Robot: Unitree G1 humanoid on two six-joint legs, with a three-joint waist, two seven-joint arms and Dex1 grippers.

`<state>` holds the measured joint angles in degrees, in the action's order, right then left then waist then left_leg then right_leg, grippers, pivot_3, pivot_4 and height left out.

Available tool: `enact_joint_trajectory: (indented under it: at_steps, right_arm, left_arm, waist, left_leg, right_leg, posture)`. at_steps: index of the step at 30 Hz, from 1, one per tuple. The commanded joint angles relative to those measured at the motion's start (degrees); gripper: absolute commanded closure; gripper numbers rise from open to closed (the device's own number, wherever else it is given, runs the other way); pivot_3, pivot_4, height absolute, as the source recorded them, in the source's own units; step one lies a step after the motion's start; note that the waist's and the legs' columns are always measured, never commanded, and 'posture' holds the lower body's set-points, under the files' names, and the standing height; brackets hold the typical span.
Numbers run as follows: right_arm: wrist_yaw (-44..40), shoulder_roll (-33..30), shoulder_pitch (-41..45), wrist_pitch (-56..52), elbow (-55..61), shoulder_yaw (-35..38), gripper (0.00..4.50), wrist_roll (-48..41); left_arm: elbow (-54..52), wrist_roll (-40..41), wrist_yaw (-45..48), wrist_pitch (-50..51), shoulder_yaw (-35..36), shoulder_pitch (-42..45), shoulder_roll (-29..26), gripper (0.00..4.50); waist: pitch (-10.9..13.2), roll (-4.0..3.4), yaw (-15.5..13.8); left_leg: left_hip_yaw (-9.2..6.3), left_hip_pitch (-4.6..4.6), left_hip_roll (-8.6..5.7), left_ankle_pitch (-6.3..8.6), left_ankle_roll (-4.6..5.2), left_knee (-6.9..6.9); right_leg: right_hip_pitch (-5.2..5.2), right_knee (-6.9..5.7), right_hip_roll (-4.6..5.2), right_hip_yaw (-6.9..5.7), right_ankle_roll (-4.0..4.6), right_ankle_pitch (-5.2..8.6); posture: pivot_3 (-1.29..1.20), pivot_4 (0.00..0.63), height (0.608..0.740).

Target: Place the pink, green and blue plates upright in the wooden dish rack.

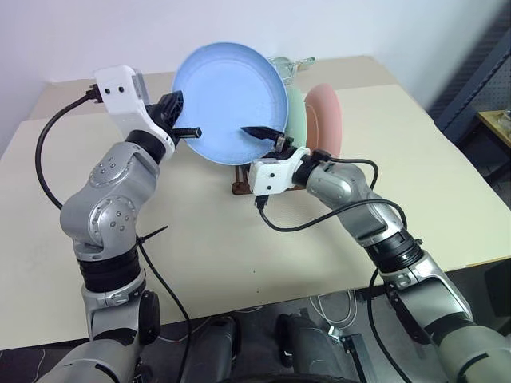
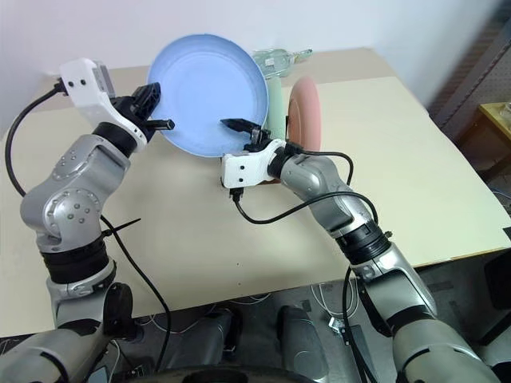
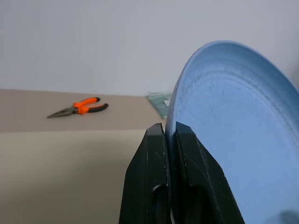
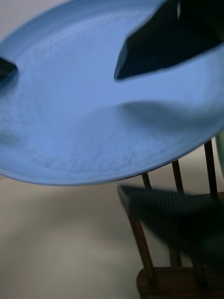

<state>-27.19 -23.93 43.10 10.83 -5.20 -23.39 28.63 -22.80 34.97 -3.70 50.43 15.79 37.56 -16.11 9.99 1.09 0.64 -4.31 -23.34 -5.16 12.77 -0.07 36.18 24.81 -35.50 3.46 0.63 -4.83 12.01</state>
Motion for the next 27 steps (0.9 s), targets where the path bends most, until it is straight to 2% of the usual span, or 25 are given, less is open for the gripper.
enact_joint_trajectory:
  at_steps: [1,2,4,5,10,13,15,18,23,24,27]
  right_arm:
    - [1.1,0.7,1.9,1.8,0.1,0.6,2.93,0.6]
    - [1.0,0.8,2.0,2.2,0.0,0.6,3.46,0.6]
    - [0.9,1.1,2.0,2.9,0.0,0.5,4.46,0.6]
    - [0.9,1.2,2.0,3.3,0.0,0.5,4.5,0.6]
    - [1.1,2.3,1.5,4.3,1.1,0.2,4.5,0.8]
    - [1.5,3.4,1.1,4.2,2.0,0.9,4.5,0.3]
    - [1.9,5.0,0.4,3.4,3.5,2.3,4.5,-2.4]
    - [1.8,9.8,-1.4,-2.3,8.9,7.1,4.5,-11.5]
    - [-0.4,20.3,-6.8,-28.5,24.8,15.8,4.5,-37.3]
    - [0.4,21.9,-7.4,-33.1,27.1,16.9,4.5,-41.1]
    - [2.6,24.5,-8.2,-41.8,31.2,18.2,4.5,-47.5]
  left_arm:
    - [-3.3,1.7,0.7,0.4,0.7,0.4,-0.3,4.5]
    - [-3.6,2.2,0.8,0.5,1.0,0.1,-0.2,4.5]
    - [-4.1,3.3,1.0,0.0,2.0,-0.3,0.6,3.8]
    - [-4.3,4.1,0.9,-0.5,2.9,-0.2,1.2,3.48]
    - [-2.3,4.7,-4.5,-8.4,10.9,3.3,4.2,1.05]
    - [-0.1,-0.6,-6.0,-13.4,12.7,2.8,1.3,1.05]
    - [1.5,-6.5,-5.2,-17.0,11.2,-0.2,-2.3,1.05]
    - [4.9,-12.1,-3.2,-21.2,10.2,-6.5,-5.7,1.05]
    - [7.4,-19.4,2.7,-27.3,2.9,-18.1,-7.1,1.05]
    - [7.5,-19.9,3.6,-28.5,1.6,-19.8,-6.3,1.05]
    - [7.6,-20.9,5.2,-30.5,-1.2,-23.1,-3.9,1.05]
  waist:
    - [0.0,0.0,0.0]
    - [0.0,0.0,0.0]
    - [0.0,0.01,0.1]
    - [0.0,-0.02,0.0]
    - [0.1,0.06,-0.1]
    - [0.1,0.06,0.2]
    - [0.1,0.05,0.2]
    - [0.0,0.04,0.1]
    - [0.0,0.07,-0.6]
    - [0.0,0.07,-0.9]
    - [0.0,0.05,-1.3]
  left_leg:
    - [0.0,0.0,0.0,0.0,0.0,0.0]
    - [0.0,0.0,0.0,0.0,0.0,0.0]
    - [0.0,0.0,0.0,-0.01,0.0,0.0]
    - [0.0,0.01,0.01,-0.01,-0.01,0.0]
    - [-0.01,0.0,-0.01,-0.01,-0.01,0.06]
    - [-0.01,0.02,0.01,-0.03,-0.05,0.01]
    - [0.02,0.03,0.01,-0.03,-0.05,-0.04]
    - [0.03,0.03,0.02,-0.04,-0.05,-0.1]
    - [-0.07,-0.01,0.0,0.06,0.1,0.0]
    - [-0.07,0.0,-0.01,0.24,0.41,0.0]
    - [-0.07,0.0,-0.01,0.3,0.34,0.04]
  right_leg:
    - [0.0,0.0,0.0,0.0,0.0,0.0]
    - [0.0,0.0,0.0,0.0,0.0,0.0]
    - [0.0,-0.01,-0.01,0.0,0.0,0.0]
    - [0.0,-0.01,-0.02,0.0,0.0,0.0]
    - [-0.04,0.0,0.0,0.0,0.0,-0.01]
    - [-0.02,-0.02,-0.04,0.0,0.0,0.0]
    - [0.02,-0.03,-0.06,0.05,0.01,0.0]
    - [0.07,-0.05,-0.09,0.1,0.01,0.0]
    - [0.01,-0.07,-0.03,0.09,0.01,0.0]
    - [-0.01,-0.06,-0.02,0.09,0.01,0.0]
    - [0.01,-0.08,0.0,0.08,0.05,-0.02]
  posture:
    - [0.0,0.15,0.729]
    - [0.0,0.15,0.729]
    - [0.0,0.15,0.729]
    - [0.0,0.15,0.729]
    - [0.0,0.15,0.729]
    - [0.0,0.15,0.729]
    - [0.0,0.15,0.729]
    - [0.0,0.15,0.729]
    - [0.0,0.15,0.729]
    - [0.0,0.15,0.729]
    - [0.0,0.15,0.729]
